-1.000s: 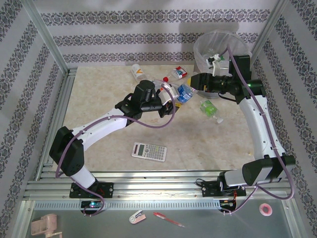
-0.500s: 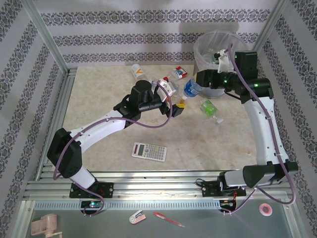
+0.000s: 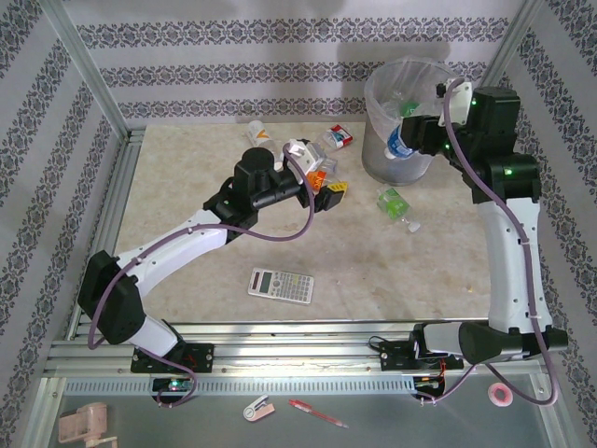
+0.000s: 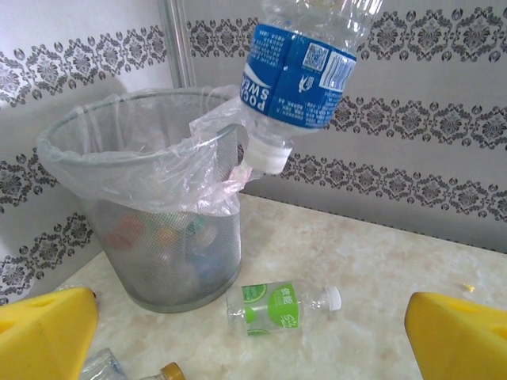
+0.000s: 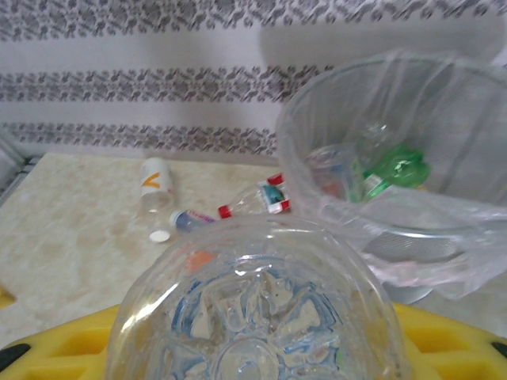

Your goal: Throw the plastic bottles in the bin

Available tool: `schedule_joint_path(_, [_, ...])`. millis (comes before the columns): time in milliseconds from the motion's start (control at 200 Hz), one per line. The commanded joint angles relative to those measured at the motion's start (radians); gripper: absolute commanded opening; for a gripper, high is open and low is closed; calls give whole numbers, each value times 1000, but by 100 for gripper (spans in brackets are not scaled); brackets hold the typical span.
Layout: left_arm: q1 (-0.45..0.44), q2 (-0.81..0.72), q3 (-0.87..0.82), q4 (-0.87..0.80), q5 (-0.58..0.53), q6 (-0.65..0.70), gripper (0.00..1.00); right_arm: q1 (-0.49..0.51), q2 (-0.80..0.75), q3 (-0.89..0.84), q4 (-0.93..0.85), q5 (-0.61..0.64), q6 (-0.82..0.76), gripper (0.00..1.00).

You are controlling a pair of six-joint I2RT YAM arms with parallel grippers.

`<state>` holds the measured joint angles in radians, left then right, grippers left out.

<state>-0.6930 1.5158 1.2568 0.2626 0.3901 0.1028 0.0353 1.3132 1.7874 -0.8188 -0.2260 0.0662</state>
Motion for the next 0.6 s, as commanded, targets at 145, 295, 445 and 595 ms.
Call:
schedule_joint_path(145, [-11, -67, -3, 51, -11, -25, 100, -22, -30, 87, 101, 129, -76, 40])
schedule_joint_path(295, [-11, -85, -14, 43, -19, -22, 100, -32, -26, 121, 149, 149, -84, 39])
schedule_joint_path(445, [-11, -100, -21, 33, -29, -19, 100, -35, -15, 171, 193, 178, -109, 39])
schedule_joint_path(595, [-11, -111, -28, 21, -40, -14, 100, -41, -6, 206, 255, 196, -129, 39])
